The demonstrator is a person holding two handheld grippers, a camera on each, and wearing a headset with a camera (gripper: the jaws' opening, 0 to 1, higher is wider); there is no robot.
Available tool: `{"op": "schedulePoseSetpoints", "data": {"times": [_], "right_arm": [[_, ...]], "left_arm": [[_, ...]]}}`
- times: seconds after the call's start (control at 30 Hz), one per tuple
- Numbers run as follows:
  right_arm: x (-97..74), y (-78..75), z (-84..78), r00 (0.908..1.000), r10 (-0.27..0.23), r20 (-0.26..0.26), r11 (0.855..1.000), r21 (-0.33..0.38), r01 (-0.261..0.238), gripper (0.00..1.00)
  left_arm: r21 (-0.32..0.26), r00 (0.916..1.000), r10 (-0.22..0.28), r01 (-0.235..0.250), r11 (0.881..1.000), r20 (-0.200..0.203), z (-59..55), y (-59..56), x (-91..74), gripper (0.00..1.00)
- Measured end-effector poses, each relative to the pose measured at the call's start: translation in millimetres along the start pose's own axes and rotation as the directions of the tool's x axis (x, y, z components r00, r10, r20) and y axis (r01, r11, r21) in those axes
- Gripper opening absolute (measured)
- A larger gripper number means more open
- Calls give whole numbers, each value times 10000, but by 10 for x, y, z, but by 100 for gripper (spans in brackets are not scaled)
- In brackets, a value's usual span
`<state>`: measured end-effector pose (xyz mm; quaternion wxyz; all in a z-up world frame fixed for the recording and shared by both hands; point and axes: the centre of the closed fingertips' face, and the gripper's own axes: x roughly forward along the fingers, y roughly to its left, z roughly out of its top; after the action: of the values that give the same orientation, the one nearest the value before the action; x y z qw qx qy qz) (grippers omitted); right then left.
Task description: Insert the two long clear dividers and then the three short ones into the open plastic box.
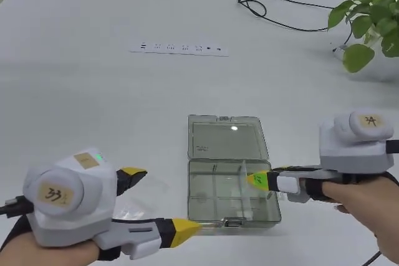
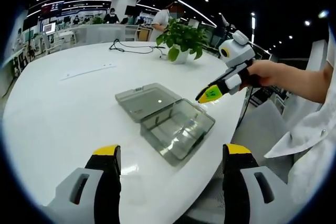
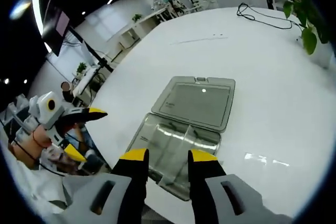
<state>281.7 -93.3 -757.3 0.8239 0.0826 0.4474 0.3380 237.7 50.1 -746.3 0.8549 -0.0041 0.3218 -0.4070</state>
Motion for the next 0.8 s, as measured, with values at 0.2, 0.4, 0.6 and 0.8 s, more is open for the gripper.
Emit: {"op": "schedulePoseSetpoints", "data": {"times": [0.2,0.4,0.6,0.8], "right_arm": [[-197,25,17,9990,418,161,9960,-793,-404,35],[-356,24,-11,9970,755,151,9681,-2405,-697,41],[-478,-25,-141,9959,905,-50,9324,-3509,-865,51],[-554,-76,-256,9933,1158,-22,9038,-4145,-1063,60]], "left_arm": [[28,9978,530,-530,9986,-385,-104,128,-61,80],[-28,9903,1009,-1016,9948,-953,-250,251,-93,78],[-92,9772,1377,-1411,9900,-1618,-417,325,-98,74],[-218,9557,1721,-1824,9830,-2387,-586,431,-62,70]]}}
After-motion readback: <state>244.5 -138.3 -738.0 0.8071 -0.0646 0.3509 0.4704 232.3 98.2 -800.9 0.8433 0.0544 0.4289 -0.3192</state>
